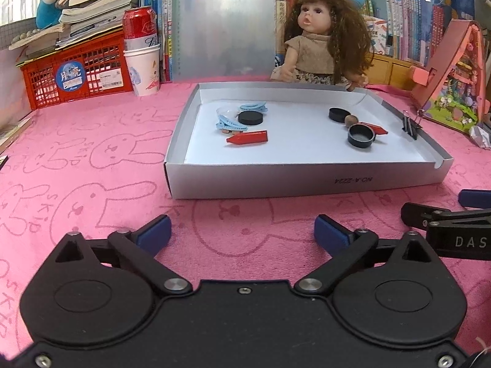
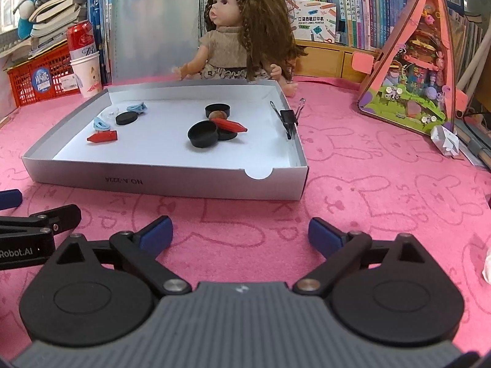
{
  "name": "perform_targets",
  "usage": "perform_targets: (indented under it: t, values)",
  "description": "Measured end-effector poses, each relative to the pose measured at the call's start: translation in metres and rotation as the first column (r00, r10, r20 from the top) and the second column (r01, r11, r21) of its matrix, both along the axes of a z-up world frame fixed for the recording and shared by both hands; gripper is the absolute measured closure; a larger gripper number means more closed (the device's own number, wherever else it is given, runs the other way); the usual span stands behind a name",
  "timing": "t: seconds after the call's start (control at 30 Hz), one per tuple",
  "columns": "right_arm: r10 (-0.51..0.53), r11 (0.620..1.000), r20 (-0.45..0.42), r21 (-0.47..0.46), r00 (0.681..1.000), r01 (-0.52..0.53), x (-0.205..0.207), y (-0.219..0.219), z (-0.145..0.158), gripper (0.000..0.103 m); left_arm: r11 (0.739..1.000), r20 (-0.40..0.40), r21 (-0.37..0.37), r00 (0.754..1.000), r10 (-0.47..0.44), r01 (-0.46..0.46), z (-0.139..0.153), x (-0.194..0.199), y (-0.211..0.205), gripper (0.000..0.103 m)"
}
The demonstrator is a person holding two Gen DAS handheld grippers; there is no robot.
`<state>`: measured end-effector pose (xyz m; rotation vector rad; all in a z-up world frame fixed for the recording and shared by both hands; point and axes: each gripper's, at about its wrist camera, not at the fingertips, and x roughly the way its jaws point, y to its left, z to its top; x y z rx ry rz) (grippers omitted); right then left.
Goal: Organize rigid objects
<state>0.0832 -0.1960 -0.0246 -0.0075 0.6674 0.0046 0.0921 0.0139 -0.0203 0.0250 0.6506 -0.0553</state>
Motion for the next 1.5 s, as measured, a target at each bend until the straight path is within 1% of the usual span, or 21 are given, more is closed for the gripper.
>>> perform_targets:
  t: [0.23, 1.5]
  values:
    - [-0.003, 1.000, -0.006, -0.004, 1.000, 0.003, 0.0002, 0.0006, -0.0013, 0.000, 1.000, -0.003, -0.002, 1.000, 0.005, -0.005, -0.0006, 0.0010, -0.0003, 0.000]
    - [-0.001, 1.000, -0.008, -0.004, 1.000, 0.001, 0.0000, 0.0003, -0.0016, 0.000, 1.000, -0.004, 0.000, 1.000, 0.010, -0.010, -0.0010, 0.0016, 0.0001, 0.000]
